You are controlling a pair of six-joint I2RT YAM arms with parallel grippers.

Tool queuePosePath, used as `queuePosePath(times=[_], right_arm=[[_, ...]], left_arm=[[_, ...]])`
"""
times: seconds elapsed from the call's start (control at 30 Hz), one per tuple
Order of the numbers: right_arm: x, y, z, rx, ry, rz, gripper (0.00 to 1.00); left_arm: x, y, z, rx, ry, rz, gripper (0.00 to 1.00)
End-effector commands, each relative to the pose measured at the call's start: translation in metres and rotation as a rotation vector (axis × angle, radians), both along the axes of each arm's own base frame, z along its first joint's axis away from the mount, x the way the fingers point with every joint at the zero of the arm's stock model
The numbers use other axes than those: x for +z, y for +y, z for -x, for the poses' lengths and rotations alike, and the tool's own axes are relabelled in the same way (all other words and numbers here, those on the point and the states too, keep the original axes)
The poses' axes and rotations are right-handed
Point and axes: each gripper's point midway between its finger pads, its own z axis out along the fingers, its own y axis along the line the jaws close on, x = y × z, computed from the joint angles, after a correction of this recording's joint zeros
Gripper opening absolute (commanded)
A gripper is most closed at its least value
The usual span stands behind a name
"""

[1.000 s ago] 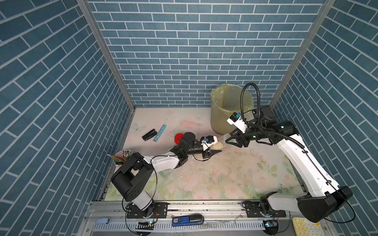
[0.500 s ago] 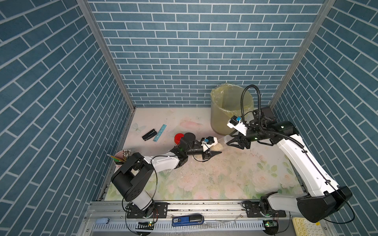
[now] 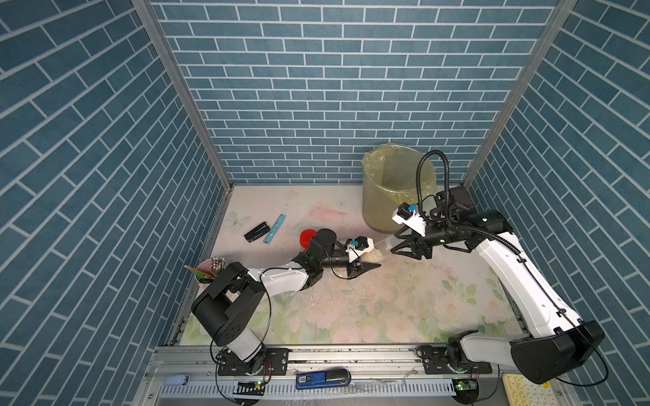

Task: Empty moldy rice from jars
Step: Unscrew the lid from the jar.

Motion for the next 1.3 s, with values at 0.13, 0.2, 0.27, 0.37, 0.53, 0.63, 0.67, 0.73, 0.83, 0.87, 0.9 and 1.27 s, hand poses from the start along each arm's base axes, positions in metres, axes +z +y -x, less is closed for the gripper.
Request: queuePosePath(times=[0.13,0.2,0.27,0.37,0.53,0.63,0.67,0.73,0.83,0.87,0.9,1.27], right_arm=[[0.014,0.000,0.037,0.123,0.067,-0.051,0.00],[0.015,0.000,0.038,0.127,0.081,-0.055,0.00],[0.016,0.000,0.038,0.124,0.072,-0.054,0.00],[0.017,-0.003,0.033,0.096,0.022,-0.038,0.00],[0.016,-0.011,0.029,0.055,-0.063,0.001,0.00],[0.013,-0.010,0.030,0.056,-0.036,-0.005,0.00],[0.009,-0.011,0.030,0.051,-0.021,0.011,0.00],[0.000,-0.016,0.025,0.026,-0.019,0.056,0.00],[0.004,-0.023,0.010,-0.044,-0.108,0.090,0.00],[0.009,-0.022,0.012,-0.036,-0.135,0.073,0.00],[0.015,-0.021,0.014,-0.031,-0.159,0.051,0.00],[-0.007,-0.014,0.007,-0.048,-0.015,0.026,0.00]], left_arm=[[-0.025,0.009,-0.004,0.007,0.083,-0.067,0.00],[-0.024,0.009,-0.005,0.012,0.078,-0.065,0.00],[-0.023,0.009,-0.006,0.019,0.071,-0.063,0.00],[-0.023,0.009,-0.008,0.021,0.071,-0.069,0.00],[-0.029,0.009,-0.009,0.027,0.072,-0.091,0.00],[-0.031,0.010,-0.013,0.048,0.062,-0.104,0.00],[-0.032,0.010,-0.014,0.052,0.060,-0.109,0.00],[-0.032,0.010,-0.014,0.049,0.060,-0.114,0.00],[-0.031,0.009,-0.014,0.042,0.070,-0.119,0.00],[-0.032,0.009,-0.013,0.040,0.071,-0.120,0.00],[-0.032,0.008,-0.014,0.043,0.069,-0.119,0.00],[-0.028,0.005,-0.018,0.050,0.070,-0.109,0.00]])
